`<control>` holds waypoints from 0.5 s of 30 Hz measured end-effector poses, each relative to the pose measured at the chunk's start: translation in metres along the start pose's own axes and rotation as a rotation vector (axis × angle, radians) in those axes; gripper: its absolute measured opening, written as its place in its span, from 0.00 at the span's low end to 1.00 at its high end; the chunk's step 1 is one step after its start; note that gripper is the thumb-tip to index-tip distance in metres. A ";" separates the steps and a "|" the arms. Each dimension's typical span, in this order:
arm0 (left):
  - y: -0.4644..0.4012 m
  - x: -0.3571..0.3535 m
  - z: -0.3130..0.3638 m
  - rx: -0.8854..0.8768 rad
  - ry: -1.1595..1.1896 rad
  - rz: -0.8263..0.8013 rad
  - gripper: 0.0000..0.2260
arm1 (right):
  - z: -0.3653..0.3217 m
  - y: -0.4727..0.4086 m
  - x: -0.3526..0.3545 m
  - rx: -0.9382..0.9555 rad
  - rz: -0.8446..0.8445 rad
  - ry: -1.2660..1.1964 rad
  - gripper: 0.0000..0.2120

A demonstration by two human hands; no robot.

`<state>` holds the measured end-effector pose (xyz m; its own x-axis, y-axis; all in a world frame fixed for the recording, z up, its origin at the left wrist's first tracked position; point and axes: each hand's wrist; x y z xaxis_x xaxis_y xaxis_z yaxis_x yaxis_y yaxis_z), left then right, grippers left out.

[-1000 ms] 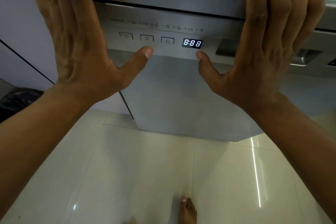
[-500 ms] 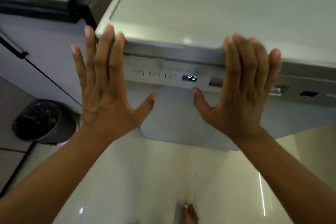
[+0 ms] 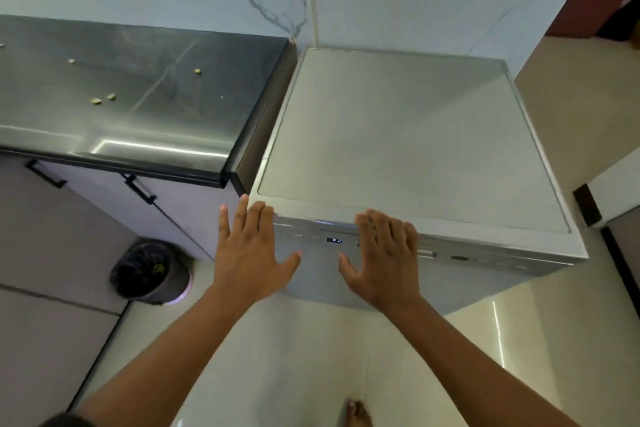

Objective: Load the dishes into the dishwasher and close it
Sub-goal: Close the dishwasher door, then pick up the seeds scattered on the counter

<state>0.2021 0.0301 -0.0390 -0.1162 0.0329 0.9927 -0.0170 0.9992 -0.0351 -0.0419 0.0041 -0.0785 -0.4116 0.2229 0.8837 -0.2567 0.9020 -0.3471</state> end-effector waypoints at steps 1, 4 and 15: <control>-0.005 0.011 -0.001 0.005 0.003 -0.056 0.40 | -0.003 -0.009 0.010 -0.025 -0.046 0.007 0.29; -0.006 0.046 -0.003 -0.006 0.038 -0.175 0.40 | -0.012 -0.028 0.041 -0.095 -0.246 -0.013 0.23; 0.025 0.125 -0.019 0.039 0.505 -0.163 0.40 | -0.079 -0.094 0.106 0.036 -0.374 -0.300 0.32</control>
<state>0.2058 0.0594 0.0865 0.3835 -0.1071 0.9173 -0.0330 0.9910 0.1294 0.0080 -0.0280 0.0730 -0.5178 -0.2359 0.8223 -0.4634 0.8854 -0.0378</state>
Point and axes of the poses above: each hand's wrist, its own y-axis away from the middle knuckle, its own x-axis out of the back of the hand, z = x × y, and after that the axes turned 10 degrees about -y, right-handed
